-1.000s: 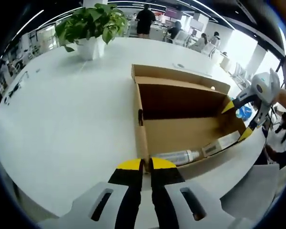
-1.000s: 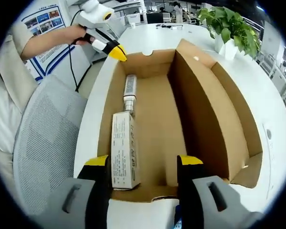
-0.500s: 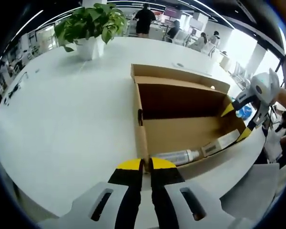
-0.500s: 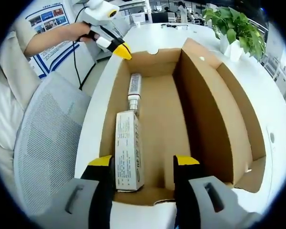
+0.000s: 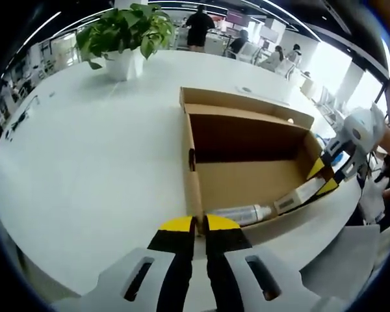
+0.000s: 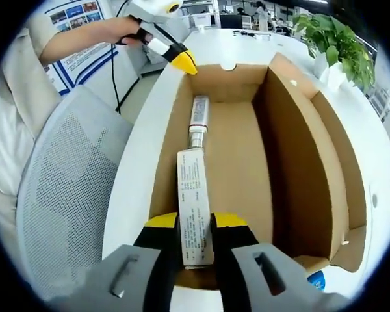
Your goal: Operate the shoe box by opening the lid, removing the specified soft item, and placing it in the target area until the item is outside and the box remains undamaged.
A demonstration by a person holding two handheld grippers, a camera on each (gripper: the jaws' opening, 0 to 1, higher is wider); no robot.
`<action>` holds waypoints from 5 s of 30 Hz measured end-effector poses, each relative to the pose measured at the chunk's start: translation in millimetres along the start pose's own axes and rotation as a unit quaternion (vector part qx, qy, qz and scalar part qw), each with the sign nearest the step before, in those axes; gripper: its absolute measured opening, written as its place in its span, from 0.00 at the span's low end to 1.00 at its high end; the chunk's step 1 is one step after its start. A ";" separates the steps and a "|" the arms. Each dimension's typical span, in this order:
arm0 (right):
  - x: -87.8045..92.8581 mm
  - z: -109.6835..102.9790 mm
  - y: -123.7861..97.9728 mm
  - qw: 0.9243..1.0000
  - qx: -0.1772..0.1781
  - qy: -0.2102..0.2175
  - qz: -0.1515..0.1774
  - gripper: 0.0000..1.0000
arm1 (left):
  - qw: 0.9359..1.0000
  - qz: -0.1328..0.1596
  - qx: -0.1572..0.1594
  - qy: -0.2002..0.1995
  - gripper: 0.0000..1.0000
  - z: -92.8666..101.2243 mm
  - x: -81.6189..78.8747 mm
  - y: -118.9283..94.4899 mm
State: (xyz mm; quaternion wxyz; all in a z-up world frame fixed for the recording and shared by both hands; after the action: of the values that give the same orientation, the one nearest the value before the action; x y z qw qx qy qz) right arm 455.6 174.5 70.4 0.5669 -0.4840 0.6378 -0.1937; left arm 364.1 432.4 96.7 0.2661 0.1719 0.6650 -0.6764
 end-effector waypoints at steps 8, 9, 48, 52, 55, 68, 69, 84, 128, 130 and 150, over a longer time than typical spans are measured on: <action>-1.5 -2.2 -0.9 1.000 0.003 -0.006 -0.001 0.15 | 1.000 0.001 0.000 -0.005 0.02 0.2 0.4 0.0; -2.1 -2.4 -1.7 1.000 0.001 -0.003 0.001 0.15 | 1.000 0.001 0.000 -0.004 0.02 0.3 0.3 -0.1; -37.6 -10.7 -78.9 0.993 0.057 -0.001 0.099 0.14 | 1.000 -0.009 -0.023 0.001 0.01 2.8 -0.3 -0.7; -41.2 -16.1 -90.2 0.994 0.056 -0.011 0.097 0.14 | 1.000 -0.010 -0.025 0.002 0.01 3.0 -0.4 -0.9; -42.3 -18.5 -99.4 0.993 0.058 -0.019 0.096 0.14 | 1.000 -0.011 -0.027 0.002 0.01 2.9 -0.4 -1.1; -34.2 -25.6 -128.5 0.992 0.069 -0.022 0.103 0.14 | 0.999 -0.012 -0.029 0.005 0.01 2.4 -0.5 -1.6; -32.3 -25.6 -131.9 0.992 0.070 -0.022 0.102 0.14 | 0.999 -0.013 -0.030 0.005 0.01 2.6 -0.5 -1.7; -0.8 -14.8 -176.1 0.991 0.101 -0.012 0.089 0.14 | 0.999 -0.014 -0.035 0.000 0.01 4.1 -0.3 -2.4; 124.2 46.4 -252.0 0.982 0.186 0.040 0.006 0.14 | 0.999 -0.021 -0.044 -0.006 0.00 5.6 -0.7 -1.8; 129.7 50.2 -253.0 0.982 0.187 0.042 0.003 0.14 | 0.999 -0.022 -0.044 -0.007 0.00 5.6 -0.8 -1.6; 189.9 91.0 -248.5 0.980 0.181 0.058 -0.052 0.15 | 0.999 -0.025 -0.044 -0.007 0.01 4.8 -2.6 1.0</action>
State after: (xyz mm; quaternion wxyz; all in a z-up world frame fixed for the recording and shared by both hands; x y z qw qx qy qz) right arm 658.4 -70.4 140.8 0.5962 -0.3938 0.5978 -0.3635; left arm 367.3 428.0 97.7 0.2605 0.1386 0.6967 -0.6539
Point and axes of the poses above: the point that each gripper's makers call its tool centre point, and the gripper's own axes: y roughly forward along the fingers, z roughly to its right, x roughly out of its underside, the point moved 7 cm from there along -y, roughly backward along the fingers, and after that the axes turned 10 degrees about -x, right-handed, at the moved point
